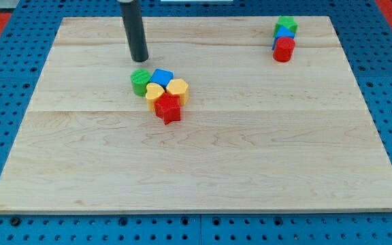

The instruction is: Move your arm towards the top right

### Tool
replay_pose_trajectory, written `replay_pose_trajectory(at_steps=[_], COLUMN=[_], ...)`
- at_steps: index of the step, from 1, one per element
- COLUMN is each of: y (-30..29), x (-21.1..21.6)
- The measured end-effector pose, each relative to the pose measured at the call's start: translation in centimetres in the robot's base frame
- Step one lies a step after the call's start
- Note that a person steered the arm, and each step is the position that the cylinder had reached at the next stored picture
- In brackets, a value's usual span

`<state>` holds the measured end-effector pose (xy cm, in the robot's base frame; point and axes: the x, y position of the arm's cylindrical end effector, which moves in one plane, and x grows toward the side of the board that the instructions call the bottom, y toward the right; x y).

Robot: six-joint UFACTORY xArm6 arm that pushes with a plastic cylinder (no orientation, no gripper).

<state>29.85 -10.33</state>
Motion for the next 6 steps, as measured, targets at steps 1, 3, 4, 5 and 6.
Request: replay_pose_trajectory(at_steps=[1, 3, 4, 5, 6], y=[1.8, 13.0, 16.5, 18.8, 21.9], x=[-2.0, -7.8, -10.6, -10.6, -10.6])
